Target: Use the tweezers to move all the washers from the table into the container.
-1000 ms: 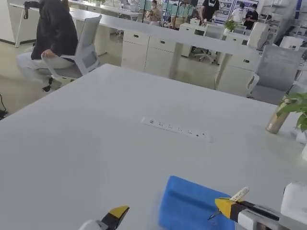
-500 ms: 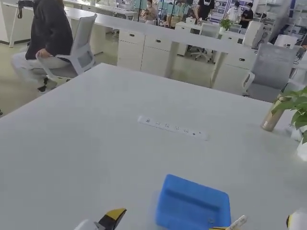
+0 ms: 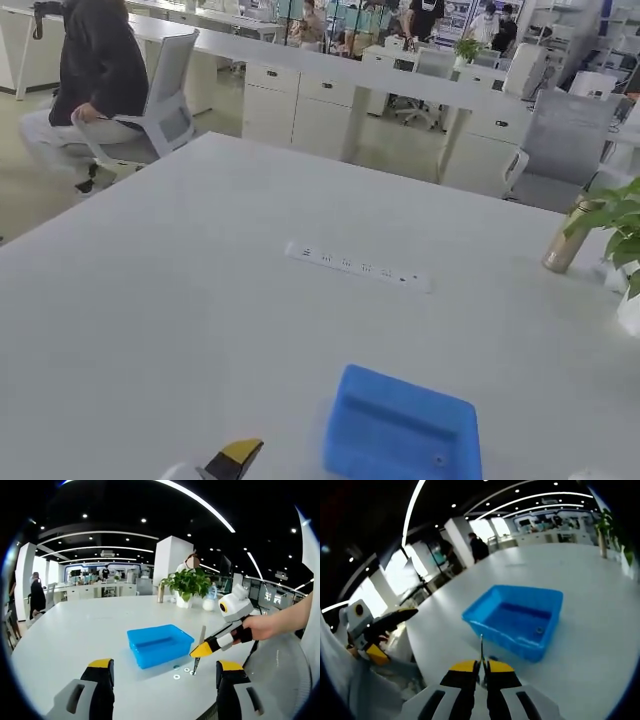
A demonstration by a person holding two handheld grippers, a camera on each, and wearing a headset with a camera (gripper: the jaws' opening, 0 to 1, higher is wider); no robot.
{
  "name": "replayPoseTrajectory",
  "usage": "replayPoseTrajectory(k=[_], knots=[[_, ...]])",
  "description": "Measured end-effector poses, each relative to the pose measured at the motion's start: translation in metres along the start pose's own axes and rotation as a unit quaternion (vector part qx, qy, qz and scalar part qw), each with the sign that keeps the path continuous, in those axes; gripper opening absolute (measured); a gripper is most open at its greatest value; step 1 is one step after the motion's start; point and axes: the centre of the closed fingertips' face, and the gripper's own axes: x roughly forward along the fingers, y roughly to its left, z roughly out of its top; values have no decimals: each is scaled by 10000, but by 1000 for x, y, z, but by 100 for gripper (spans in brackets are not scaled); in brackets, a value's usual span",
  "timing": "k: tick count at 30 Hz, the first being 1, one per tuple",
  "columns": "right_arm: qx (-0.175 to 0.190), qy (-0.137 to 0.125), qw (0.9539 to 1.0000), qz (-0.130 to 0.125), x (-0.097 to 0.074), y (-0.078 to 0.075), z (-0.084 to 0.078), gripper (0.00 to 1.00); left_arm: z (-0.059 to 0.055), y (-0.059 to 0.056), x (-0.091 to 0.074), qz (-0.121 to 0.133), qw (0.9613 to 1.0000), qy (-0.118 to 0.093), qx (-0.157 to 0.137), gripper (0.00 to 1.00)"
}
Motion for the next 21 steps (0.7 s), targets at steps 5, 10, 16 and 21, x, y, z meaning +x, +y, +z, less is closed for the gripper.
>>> replayPoseTrajectory(k=[5,10,16,21], knots=[[-23,-6,10000,-36,-1,-1,-2,4,-1,-1,0,-14,10000,20,14,85],[-66,-38,10000,-61,-1,-2,1,4,-2,-1,0,-21,10000,54,25,84],[-391,112,9992,17,3,8,-4,4,-2,-2,1,-41,10000,76,48,83],[-912,244,9955,-46,3,16,-5,4,-3,-1,1,-32,9999,99,57,83]])
